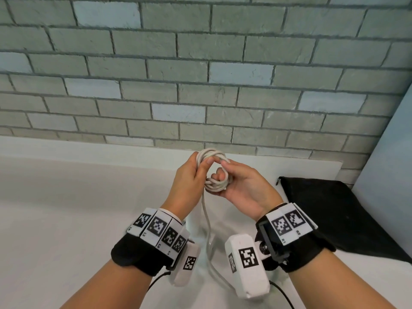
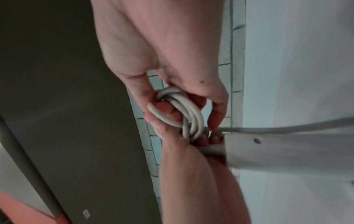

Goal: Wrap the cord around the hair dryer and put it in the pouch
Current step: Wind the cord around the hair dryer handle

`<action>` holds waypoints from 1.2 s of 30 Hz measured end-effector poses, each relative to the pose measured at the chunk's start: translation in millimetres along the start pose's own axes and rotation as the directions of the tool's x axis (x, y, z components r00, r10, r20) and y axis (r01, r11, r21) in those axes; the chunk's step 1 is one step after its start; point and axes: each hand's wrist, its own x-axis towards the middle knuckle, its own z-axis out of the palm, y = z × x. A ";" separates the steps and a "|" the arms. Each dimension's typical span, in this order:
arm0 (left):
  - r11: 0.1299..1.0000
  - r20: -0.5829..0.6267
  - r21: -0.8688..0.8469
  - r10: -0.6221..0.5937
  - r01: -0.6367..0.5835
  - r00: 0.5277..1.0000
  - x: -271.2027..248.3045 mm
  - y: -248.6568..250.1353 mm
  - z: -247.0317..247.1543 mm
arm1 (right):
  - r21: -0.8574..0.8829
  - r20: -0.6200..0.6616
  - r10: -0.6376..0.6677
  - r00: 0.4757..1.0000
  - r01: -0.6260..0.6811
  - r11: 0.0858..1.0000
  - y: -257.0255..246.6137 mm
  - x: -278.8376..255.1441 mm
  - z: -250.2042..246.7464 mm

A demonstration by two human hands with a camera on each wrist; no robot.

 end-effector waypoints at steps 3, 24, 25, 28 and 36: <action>0.999 0.010 0.031 0.024 -0.024 1.000 -1.2 1.9 4.4 | -0.192 -0.051 -0.051 0.997 0.040 0.981 -1.3 -0.3 1.0; 0.992 -0.204 0.118 -0.014 0.039 0.979 8.0 -7.6 10.2 | -0.266 -0.168 -0.264 0.950 0.214 0.940 2.0 -12.4 -12.6; 0.993 -0.194 0.116 -0.016 0.039 0.981 8.1 -7.0 11.1 | -0.113 -0.170 -0.230 0.958 0.213 0.971 1.5 -14.4 -12.0; 0.991 -0.218 0.101 -0.064 0.088 0.974 12.0 -8.2 6.2 | -0.068 -0.120 -0.115 0.986 0.108 0.992 -3.1 -20.2 -15.1; 0.983 -0.246 -0.003 -0.180 0.185 0.952 17.5 -15.5 -2.1 | -0.676 -0.244 -0.400 0.883 0.141 0.723 8.8 -30.7 -63.8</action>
